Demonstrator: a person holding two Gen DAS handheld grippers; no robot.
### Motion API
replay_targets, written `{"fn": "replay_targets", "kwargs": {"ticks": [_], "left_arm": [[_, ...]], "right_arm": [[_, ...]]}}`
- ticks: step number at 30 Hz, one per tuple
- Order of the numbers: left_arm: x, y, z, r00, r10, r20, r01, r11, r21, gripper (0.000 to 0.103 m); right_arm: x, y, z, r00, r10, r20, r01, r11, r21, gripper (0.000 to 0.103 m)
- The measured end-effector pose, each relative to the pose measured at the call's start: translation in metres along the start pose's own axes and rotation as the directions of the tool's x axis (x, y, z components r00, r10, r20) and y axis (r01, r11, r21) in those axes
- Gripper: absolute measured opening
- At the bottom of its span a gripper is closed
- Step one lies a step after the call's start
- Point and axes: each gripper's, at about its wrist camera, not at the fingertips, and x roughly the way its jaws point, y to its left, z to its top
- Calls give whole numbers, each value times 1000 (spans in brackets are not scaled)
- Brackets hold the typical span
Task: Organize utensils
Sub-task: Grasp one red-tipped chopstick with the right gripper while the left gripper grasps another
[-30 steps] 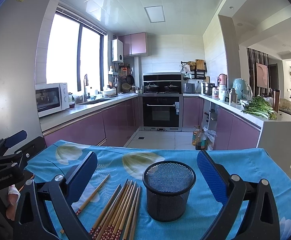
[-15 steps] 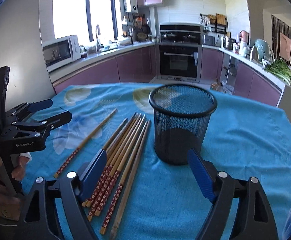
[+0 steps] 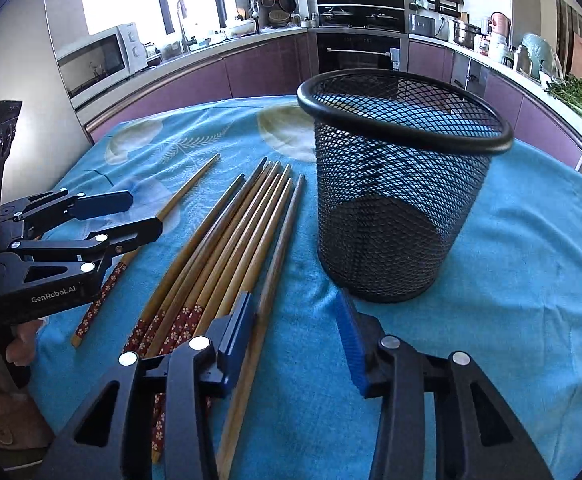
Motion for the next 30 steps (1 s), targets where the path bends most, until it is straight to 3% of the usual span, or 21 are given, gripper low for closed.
{"fn": "replay_targets", "kwargs": {"ticks": [6, 9, 13, 14, 17, 23, 30], "left_arm": [[22, 2, 10, 998, -33, -55, 32, 999, -12, 35], [24, 0, 12, 998, -36, -46, 35, 999, -9, 27], [24, 0, 14, 997, -57, -43, 55, 998, -34, 9], [23, 1, 14, 997, -62, -42, 60, 997, -45, 9], [19, 3, 10, 998, -61, -34, 59, 996, -67, 8], [3, 7, 7, 998, -64, -4, 63, 995, -83, 8], [-24, 12, 10, 991, -126, 51, 131, 987, -97, 8]], "right_arm": [[8, 2, 7, 1000, -12, -11, 12, 1000, -2, 37], [8, 1, 7, 1000, -6, -8, 6, 1000, 4, 35], [8, -7, 8, 999, 46, -6, -46, 998, 51, 20], [8, -10, 8, 997, 76, -9, -75, 995, 71, 12], [7, -12, 8, 996, 94, 1, -94, 992, 84, 7], [-3, -13, 5, 994, 106, 18, -107, 991, 78, 6], [-29, -19, 7, 984, 159, 84, -165, 983, 77, 6]]}}
